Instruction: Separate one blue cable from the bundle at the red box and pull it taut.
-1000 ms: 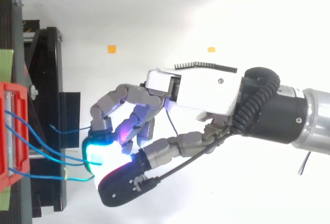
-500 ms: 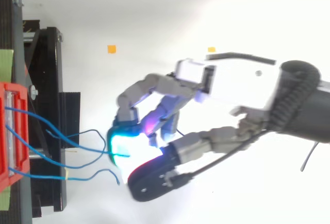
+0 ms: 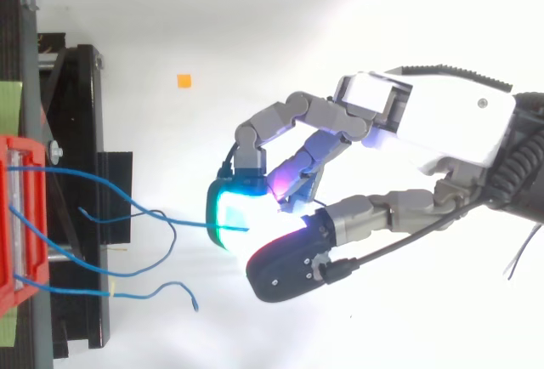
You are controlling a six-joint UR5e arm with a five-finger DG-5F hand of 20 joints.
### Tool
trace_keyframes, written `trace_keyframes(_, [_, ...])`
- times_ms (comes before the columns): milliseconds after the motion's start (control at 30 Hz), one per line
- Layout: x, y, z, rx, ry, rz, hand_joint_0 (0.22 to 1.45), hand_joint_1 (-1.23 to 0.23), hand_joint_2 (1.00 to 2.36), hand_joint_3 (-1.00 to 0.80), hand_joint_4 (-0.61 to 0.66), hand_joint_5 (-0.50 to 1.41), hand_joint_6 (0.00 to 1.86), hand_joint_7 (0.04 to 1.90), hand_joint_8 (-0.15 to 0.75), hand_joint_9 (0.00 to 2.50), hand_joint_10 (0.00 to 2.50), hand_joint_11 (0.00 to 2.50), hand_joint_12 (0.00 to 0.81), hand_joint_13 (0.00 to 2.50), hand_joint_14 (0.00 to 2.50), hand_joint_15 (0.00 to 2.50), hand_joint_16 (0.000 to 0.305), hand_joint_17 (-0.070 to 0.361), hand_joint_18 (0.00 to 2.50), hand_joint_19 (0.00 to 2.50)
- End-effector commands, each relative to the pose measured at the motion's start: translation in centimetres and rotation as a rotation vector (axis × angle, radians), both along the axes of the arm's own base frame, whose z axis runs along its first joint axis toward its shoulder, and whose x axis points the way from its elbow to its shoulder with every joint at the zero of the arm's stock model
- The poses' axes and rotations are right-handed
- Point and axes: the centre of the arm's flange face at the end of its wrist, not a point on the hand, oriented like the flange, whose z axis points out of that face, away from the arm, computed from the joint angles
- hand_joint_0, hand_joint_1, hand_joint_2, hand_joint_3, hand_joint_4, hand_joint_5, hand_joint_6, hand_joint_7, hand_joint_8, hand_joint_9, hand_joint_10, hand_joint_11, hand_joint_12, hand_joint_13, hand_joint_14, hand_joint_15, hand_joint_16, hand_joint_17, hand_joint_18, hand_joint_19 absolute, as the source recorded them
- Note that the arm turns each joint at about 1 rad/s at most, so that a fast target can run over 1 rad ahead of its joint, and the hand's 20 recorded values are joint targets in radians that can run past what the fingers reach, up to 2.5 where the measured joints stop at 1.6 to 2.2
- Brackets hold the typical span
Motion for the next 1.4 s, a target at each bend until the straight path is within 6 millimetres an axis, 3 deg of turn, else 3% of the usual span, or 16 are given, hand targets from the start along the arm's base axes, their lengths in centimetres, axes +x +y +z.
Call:
trace_keyframes(0, [0.4, 0.1, 0.3, 0.003, -0.035, -0.003, 0.81, -0.77, 1.00, -0.50, -0.05, -0.22, 0.90, 1.01, 0.352, 1.06, 0.01, 1.23, 0.343, 1.01, 0.02, 0.76, 0.041, 0.093, 0.96, 0.55])
trace_keyframes(233, [0.4, 0.2, 0.1, -0.049, -0.018, -0.004, 0.81, -0.77, 1.00, -0.50, -0.07, -0.22, 0.89, 1.01, 0.352, 1.05, 0.00, 1.28, 0.331, 1.03, 0.02, 0.80, 0.040, 0.090, 0.96, 0.56])
trace_keyframes(333, [0.4, 0.4, -0.3, -0.061, -0.009, -0.005, 0.82, -0.77, 1.00, -0.50, -0.06, -0.22, 0.89, 1.01, 0.335, 1.04, 0.03, 1.45, 0.317, 1.06, 0.02, 0.90, 0.039, 0.087, 0.96, 0.56])
trace_keyframes(400, [0.2, 0.5, -1.8, -0.064, 0.012, -0.002, 0.82, -0.77, 1.00, -0.50, -0.06, -0.22, 0.89, 1.01, 0.331, 1.01, 0.16, 1.45, 0.307, 1.08, 0.02, 0.97, 0.038, 0.086, 0.97, 0.59])
trace_keyframes(533, [0.1, 0.7, -2.6, -0.058, -0.023, -0.004, 0.82, -0.77, 1.00, -0.50, -0.06, -0.22, 0.89, 1.00, 0.331, 0.94, 0.36, 1.38, 0.308, 1.06, 0.02, 1.06, 0.038, 0.086, 0.96, 0.58])
trace_keyframes(733, [0.4, 0.7, -2.4, -0.054, -0.048, -0.014, 0.82, -0.78, 1.00, -0.50, -0.04, -0.22, 0.89, 1.00, 0.327, 0.89, 0.65, 1.33, 0.290, 1.19, 0.00, 1.48, 0.039, 0.087, 1.06, 0.83])
trace_keyframes(1067, [0.3, 0.7, -2.4, -0.057, -0.046, -0.019, 0.82, -0.77, 1.00, -0.50, -0.04, -0.22, 0.90, 0.99, 0.320, 0.86, 0.84, 1.30, 0.313, 1.06, 0.80, 1.53, 0.034, 0.077, 1.21, 1.27])
trace_keyframes(1200, [0.4, 0.7, -2.4, -0.055, -0.048, -0.020, 0.82, -0.77, 1.00, -0.50, -0.03, -0.22, 0.90, 0.99, 0.313, 0.84, 1.03, 1.29, 0.316, 0.99, 1.25, 1.50, 0.033, 0.073, 1.24, 1.32])
trace_keyframes(1367, [0.3, 0.8, -2.3, -0.054, -0.048, -0.031, 0.82, -0.77, 1.00, -0.50, -0.03, -0.22, 0.90, 0.99, 0.309, 0.83, 1.15, 1.26, 0.326, 0.95, 1.53, 1.48, 0.032, 0.073, 1.27, 1.40])
